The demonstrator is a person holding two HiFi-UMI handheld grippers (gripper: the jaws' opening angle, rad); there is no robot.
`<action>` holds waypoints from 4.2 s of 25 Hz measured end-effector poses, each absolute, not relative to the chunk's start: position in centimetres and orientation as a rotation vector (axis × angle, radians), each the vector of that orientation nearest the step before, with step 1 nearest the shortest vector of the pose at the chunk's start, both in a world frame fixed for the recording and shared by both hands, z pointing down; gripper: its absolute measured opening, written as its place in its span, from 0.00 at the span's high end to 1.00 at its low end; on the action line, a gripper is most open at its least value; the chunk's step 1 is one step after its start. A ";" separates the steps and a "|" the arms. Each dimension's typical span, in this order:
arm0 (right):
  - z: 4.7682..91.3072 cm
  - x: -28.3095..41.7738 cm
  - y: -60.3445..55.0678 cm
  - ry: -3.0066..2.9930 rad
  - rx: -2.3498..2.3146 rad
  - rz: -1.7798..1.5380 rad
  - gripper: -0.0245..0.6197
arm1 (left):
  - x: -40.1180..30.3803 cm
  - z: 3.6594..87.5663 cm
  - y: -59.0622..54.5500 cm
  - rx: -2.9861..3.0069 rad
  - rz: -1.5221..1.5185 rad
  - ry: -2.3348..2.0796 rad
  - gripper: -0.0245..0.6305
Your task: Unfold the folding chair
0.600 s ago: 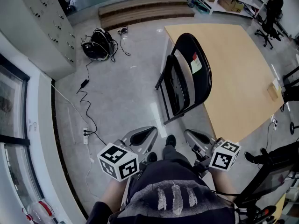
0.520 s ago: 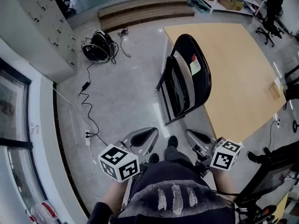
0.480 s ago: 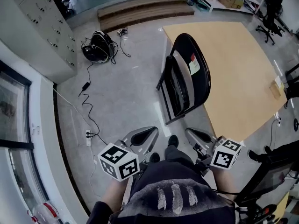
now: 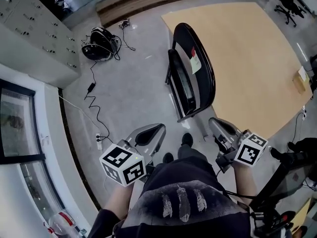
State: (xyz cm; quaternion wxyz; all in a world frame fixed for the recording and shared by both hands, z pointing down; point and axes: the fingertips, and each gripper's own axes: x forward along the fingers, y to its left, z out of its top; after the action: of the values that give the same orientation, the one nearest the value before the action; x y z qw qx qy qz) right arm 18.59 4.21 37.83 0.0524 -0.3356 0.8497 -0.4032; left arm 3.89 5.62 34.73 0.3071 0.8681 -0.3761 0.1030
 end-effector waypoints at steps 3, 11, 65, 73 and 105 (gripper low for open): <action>38.0 20.3 2.5 2.595 -1.024 -1.206 0.97 | 4.6 35.4 4.9 2.264 0.299 -1.023 0.96; 39.2 23.9 -2.8 2.595 -0.985 -1.220 0.97 | 5.3 37.4 2.6 2.171 0.447 -1.185 0.96; 43.2 16.6 -25.8 3.525 -1.528 -1.310 0.67 | 10.3 55.3 -10.1 2.341 0.853 -0.854 0.96; 42.4 16.5 -29.1 3.606 -1.643 -1.123 0.56 | 12.6 57.8 -11.6 2.314 0.889 -0.845 0.93; 44.7 16.0 -29.6 3.291 -1.660 -1.452 0.80 | 14.0 66.3 -15.2 1.895 0.578 -0.661 0.63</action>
State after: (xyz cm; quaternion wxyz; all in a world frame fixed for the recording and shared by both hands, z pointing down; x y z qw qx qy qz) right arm 15.97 -29.63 44.66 -0.3989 -0.3843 0.7617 -0.3361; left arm 13.99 -15.25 66.27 0.5025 0.7845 -0.2735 0.2392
